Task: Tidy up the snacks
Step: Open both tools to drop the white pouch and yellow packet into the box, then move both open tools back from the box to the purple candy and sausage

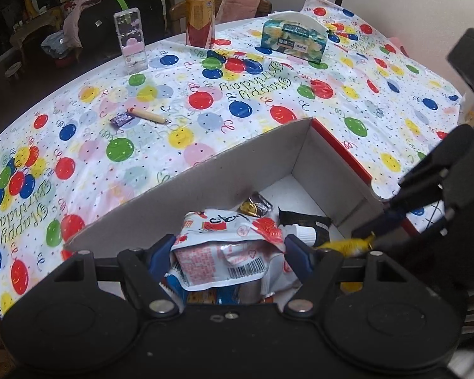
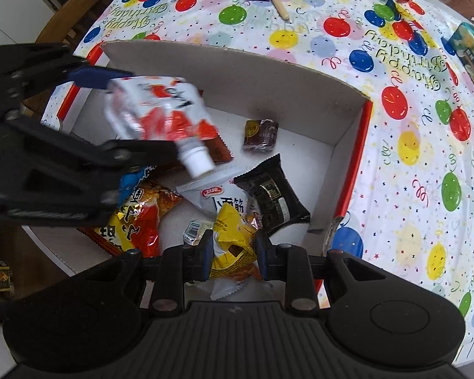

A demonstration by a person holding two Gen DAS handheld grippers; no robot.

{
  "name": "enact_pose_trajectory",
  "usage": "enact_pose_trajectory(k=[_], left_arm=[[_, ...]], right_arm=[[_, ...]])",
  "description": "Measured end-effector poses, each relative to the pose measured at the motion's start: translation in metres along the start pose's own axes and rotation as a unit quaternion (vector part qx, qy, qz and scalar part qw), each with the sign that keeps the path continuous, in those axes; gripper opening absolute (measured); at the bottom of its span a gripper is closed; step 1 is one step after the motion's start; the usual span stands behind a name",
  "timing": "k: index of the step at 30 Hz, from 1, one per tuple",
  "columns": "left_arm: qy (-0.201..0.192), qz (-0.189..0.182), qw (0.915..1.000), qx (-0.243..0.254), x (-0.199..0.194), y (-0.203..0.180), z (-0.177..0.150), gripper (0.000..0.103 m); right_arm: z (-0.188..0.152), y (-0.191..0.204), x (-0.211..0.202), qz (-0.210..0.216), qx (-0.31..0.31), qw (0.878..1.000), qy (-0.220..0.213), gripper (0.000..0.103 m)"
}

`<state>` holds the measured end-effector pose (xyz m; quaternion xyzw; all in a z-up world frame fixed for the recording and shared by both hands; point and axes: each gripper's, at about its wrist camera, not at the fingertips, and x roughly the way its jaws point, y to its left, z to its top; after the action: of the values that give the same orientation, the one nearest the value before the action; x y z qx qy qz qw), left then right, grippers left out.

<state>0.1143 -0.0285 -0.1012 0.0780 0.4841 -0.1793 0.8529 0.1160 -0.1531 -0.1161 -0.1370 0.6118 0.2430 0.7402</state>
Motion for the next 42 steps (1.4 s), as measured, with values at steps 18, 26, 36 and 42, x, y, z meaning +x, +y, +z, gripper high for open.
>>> enact_pose_trajectory(k=[18,26,36,42], left_arm=[[0.019,0.007,0.9997,0.01,0.025,-0.006,-0.002,0.075],[-0.003,0.007,0.9999,0.01,0.013,-0.008,-0.003,0.086],[-0.037,0.009,0.9993,-0.003,-0.018,0.001,-0.003,0.092],[-0.065,0.018,0.9977,-0.005,-0.042,0.005,0.001,0.1]], right_arm=[[-0.011,0.009,-0.01,0.007,0.002,1.0,-0.009,0.062],[-0.017,0.015,-0.021,0.008,0.001,1.0,-0.016,0.063],[-0.017,0.024,-0.053,0.008,0.001,0.999,-0.049,0.07],[-0.01,0.027,-0.07,0.008,0.007,0.998,-0.067,0.071]])
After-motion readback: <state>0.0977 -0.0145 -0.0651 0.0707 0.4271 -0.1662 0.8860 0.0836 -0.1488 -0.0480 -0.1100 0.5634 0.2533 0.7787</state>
